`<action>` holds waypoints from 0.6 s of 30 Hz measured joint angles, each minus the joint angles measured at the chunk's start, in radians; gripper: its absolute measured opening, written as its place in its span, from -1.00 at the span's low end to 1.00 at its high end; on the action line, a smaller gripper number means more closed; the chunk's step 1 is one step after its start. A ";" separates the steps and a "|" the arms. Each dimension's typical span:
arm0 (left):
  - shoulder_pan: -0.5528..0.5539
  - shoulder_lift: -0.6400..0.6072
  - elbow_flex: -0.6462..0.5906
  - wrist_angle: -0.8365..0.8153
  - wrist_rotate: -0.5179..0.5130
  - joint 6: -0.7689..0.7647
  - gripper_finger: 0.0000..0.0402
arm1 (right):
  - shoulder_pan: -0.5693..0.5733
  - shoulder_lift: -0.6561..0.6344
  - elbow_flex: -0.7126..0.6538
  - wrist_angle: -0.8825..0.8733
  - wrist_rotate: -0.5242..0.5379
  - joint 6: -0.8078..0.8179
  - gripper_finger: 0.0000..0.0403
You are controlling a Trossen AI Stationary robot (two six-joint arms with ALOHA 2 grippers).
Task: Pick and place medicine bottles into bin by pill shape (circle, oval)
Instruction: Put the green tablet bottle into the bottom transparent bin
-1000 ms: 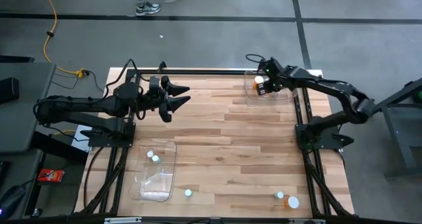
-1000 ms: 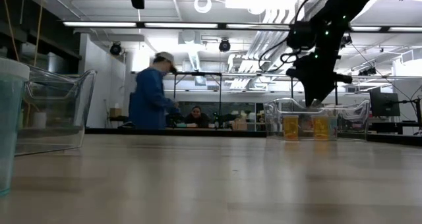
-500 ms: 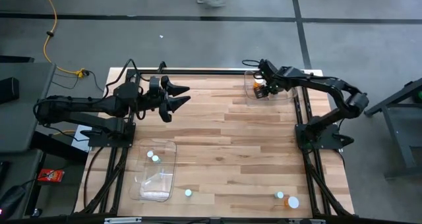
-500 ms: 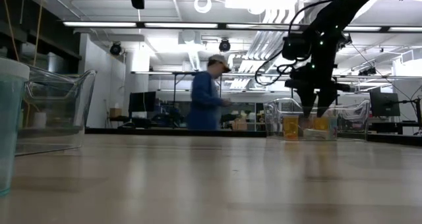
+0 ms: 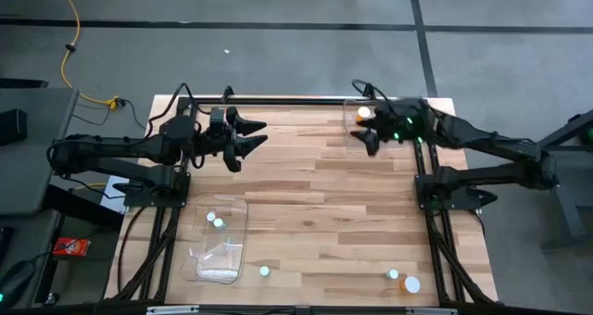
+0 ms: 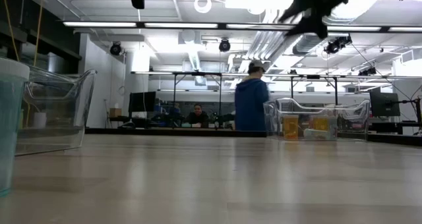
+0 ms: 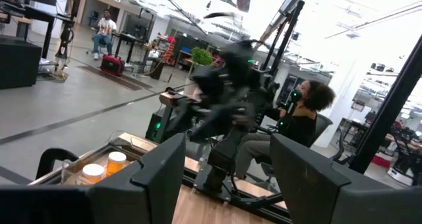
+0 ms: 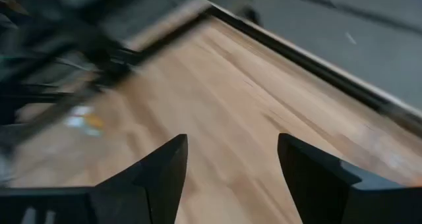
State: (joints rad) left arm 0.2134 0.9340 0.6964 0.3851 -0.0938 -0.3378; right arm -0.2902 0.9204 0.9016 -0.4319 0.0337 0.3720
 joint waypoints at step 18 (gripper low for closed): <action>0.000 0.000 0.000 0.000 0.005 0.060 0.05 | 0.389 -0.019 -0.001 0.108 0.338 0.011 0.13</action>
State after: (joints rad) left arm 0.2134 0.9344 0.6964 0.3855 -0.0889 -0.2774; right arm 0.0986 0.9010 0.9009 -0.3237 0.3714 0.3829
